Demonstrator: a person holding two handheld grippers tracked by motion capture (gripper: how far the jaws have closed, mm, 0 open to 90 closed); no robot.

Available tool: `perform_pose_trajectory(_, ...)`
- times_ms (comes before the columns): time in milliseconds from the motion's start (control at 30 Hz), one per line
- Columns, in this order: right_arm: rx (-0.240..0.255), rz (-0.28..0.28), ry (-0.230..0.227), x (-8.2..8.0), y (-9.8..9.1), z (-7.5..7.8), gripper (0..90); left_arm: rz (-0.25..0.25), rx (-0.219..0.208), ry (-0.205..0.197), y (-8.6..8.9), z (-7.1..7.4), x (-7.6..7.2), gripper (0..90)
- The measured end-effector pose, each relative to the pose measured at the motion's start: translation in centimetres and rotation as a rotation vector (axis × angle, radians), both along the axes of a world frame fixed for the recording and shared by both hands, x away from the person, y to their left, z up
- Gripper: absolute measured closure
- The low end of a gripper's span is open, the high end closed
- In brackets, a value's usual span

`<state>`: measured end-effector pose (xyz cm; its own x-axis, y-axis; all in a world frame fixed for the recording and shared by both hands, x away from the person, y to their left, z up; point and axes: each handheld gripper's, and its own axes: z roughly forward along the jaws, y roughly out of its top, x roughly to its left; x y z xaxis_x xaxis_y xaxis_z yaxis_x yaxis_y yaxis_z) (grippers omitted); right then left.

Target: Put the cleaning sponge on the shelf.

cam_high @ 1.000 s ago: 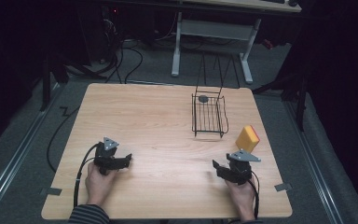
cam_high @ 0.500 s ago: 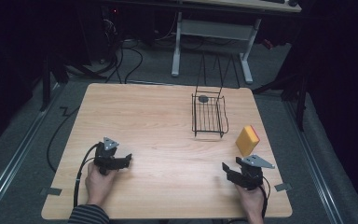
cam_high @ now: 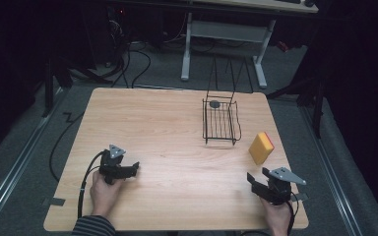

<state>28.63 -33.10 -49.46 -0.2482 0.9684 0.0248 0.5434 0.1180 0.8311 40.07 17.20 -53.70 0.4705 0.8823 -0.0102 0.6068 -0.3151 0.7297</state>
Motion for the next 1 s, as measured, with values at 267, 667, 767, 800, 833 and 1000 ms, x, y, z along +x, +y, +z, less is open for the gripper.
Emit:
perform_pose_trajectory(267, 0.004, -0.059, -0.012, -0.1, -1.6, 0.5, 33.8, 0.000, 0.000, 0.000, 0.0, 0.0, 0.0, 16.7)
perform_pose_trajectory(667, 0.045, -0.116, -0.051, 1.5, -3.5, 1.5, 33.2, 0.000, 0.000, 0.000, 0.0, 0.0, 0.0, 16.7)
perform_pose_trajectory(767, 0.067, -0.130, -0.063, 2.1, -3.8, 1.9, 33.2, 0.000, 0.000, 0.000, 0.0, 0.0, 0.0, 16.7)
perform_pose_trajectory(800, 0.067, -0.130, -0.063, 2.1, -3.8, 1.9, 33.2, 0.000, 0.000, 0.000, 0.0, 0.0, 0.0, 16.7)
perform_pose_trajectory(833, 0.066, -0.126, -0.067, 2.2, -3.9, 1.9, 33.2, 0.000, 0.001, 0.000, 0.0, 0.0, 0.0, 16.7)
perform_pose_trajectory(1000, 0.059, -0.135, -0.073, 3.4, -4.1, 2.4, 31.7, 0.000, 0.001, 0.000, 0.0, 0.0, 0.0, 16.7)
